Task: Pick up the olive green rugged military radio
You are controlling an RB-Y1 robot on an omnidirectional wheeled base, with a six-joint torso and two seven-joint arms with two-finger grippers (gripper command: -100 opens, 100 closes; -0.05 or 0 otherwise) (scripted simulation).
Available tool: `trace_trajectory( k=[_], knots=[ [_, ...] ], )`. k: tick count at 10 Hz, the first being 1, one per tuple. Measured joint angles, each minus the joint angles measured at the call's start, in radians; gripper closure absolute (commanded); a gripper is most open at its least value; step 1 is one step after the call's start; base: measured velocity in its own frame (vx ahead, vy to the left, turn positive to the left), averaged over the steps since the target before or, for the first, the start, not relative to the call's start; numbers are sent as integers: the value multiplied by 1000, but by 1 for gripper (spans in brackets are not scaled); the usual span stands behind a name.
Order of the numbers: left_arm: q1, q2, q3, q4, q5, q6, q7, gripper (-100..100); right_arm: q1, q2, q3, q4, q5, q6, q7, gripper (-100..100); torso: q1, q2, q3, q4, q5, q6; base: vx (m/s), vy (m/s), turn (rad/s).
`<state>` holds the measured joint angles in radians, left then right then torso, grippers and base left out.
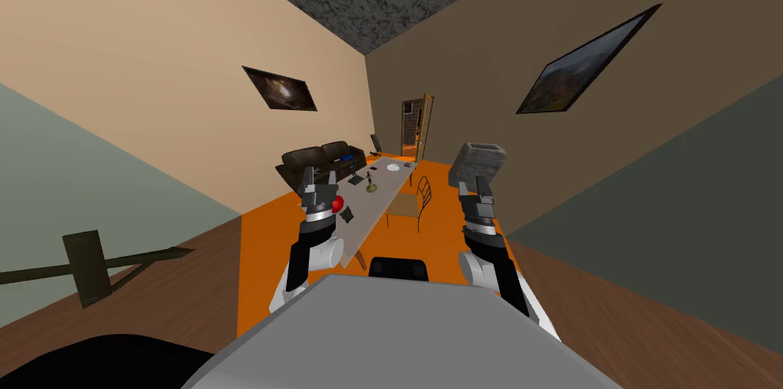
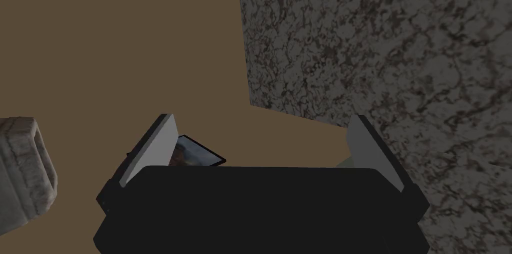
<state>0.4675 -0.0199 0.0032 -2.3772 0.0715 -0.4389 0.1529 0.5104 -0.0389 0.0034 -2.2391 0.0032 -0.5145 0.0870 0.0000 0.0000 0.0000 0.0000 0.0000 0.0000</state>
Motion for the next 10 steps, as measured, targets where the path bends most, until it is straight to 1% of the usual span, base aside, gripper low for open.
trace_trajectory(
  k=[1,2,4,6,7,8,9,10],
  knots=[
    [0,17,3,1,4,6,4,-100,0,0,0,0,0,0,0,0,1,0,0,0,0,0,-25,17,-42],
    [-10,37,10,9,9,22,11,-100,0,0,0,0,0,0,0,0,1,1,1,0,0,0,-31,24,-51],
    [-30,77,22,44,22,52,27,-100,0,0,0,0,0,0,0,0,3,2,1,0,1,0,-47,37,-75],
    [-47,117,44,73,44,100,56,-100,0,0,0,0,0,0,0,0,3,3,2,1,1,0,-57,38,-107],
    [-60,131,51,105,53,121,71,-100,0,0,0,0,0,0,0,0,3,4,2,1,1,0,-72,38,-113],
    [-80,154,74,133,73,149,94,-100,0,0,0,0,0,0,0,0,3,4,2,1,1,0,-50,37,-34],
    [-88,162,83,146,80,169,106,-100,0,0,0,0,0,0,0,0,3,3,2,1,1,0,-40,36,-71],
    [-103,170,94,160,91,199,118,-100,0,0,0,0,0,0,0,0,3,3,2,1,1,0,-62,40,-157]
  ],
)
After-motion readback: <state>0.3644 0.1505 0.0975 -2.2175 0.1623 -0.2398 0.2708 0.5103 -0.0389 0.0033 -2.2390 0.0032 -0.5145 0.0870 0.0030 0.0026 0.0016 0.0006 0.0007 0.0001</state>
